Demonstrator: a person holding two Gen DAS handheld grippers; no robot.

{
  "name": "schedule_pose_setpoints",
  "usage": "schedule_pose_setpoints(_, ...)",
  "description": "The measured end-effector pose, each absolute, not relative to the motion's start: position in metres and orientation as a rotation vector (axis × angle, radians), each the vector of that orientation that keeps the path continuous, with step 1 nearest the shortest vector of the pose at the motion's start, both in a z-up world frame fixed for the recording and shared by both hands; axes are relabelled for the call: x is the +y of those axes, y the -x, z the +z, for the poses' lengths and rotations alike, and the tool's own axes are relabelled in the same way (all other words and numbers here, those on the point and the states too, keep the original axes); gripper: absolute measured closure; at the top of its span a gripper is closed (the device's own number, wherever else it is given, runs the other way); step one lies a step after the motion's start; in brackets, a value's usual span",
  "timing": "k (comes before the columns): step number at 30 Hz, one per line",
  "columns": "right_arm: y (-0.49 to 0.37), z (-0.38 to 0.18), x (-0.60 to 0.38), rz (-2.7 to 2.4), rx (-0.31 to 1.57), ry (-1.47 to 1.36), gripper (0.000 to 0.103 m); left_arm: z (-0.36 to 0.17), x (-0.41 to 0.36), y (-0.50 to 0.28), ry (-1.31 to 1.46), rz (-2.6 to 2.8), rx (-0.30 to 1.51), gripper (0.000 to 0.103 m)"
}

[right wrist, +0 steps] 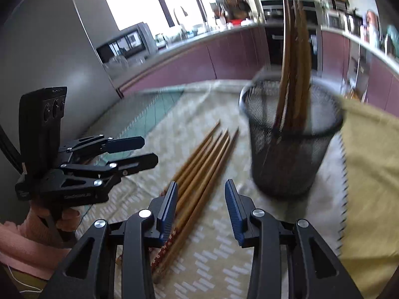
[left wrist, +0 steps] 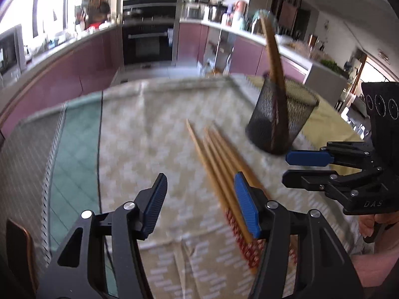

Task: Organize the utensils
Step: 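Grasp a third chopstick with the left gripper while the right gripper grasps another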

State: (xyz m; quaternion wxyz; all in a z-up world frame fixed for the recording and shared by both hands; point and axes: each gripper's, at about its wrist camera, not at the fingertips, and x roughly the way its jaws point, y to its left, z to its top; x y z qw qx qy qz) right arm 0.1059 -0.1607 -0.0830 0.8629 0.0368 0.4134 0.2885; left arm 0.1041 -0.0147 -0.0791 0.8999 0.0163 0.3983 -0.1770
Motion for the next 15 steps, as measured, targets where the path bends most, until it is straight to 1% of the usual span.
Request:
schedule_pose_setpoints(6,-0.108,-0.096,-0.155,0.553,0.9,-0.078,0.066,-0.099,-0.015,-0.105,-0.024,-0.356,0.87,0.047)
schedule_pose_setpoints(15,-0.106,-0.102,-0.157,0.518,0.9,-0.067,0.066,-0.105,-0.022,-0.109,-0.057,-0.327,0.885,0.048)
